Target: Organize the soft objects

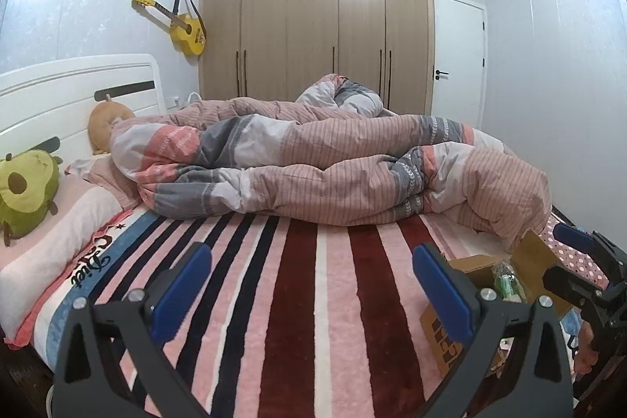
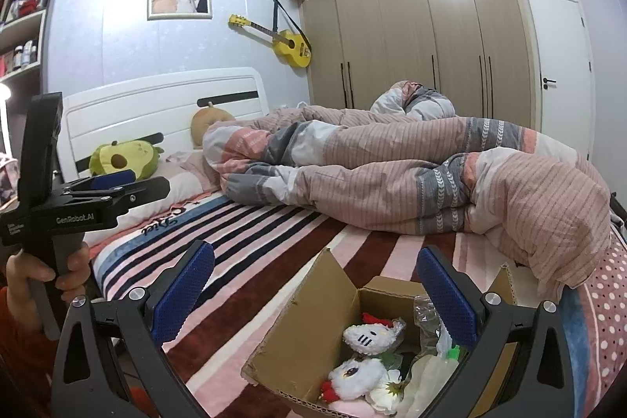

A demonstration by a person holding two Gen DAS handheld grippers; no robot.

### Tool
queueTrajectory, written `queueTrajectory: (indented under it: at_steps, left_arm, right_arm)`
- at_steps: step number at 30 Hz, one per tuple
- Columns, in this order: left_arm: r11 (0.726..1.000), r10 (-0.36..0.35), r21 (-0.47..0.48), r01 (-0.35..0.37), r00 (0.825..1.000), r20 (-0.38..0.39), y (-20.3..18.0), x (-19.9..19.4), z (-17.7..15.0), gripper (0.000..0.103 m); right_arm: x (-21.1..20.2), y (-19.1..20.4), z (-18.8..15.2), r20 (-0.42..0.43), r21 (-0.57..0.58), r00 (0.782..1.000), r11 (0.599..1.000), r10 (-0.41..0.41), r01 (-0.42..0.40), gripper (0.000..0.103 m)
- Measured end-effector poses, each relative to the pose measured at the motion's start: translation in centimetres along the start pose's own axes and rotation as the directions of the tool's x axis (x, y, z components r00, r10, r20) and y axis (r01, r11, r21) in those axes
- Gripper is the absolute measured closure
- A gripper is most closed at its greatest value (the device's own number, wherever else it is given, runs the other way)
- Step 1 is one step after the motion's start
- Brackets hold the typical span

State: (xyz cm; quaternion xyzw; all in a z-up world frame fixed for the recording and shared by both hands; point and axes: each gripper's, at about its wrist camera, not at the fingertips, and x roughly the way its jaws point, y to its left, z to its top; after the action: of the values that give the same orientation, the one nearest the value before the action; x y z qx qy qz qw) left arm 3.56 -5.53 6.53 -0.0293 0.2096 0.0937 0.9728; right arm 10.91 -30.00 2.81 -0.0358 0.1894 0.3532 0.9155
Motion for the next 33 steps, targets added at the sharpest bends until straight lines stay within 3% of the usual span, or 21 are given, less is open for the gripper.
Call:
queueTrajectory:
  at_steps: [33]
  left_arm:
    - [1.0,0.006,-0.009,-0.006,1.0,0.019,-0.49,-0.92,0.57,0.001]
  right_arm:
    - [-0.67,0.42,0.34,0.016,0.005,0.999,0.999,-0.045,0.045,0.0]
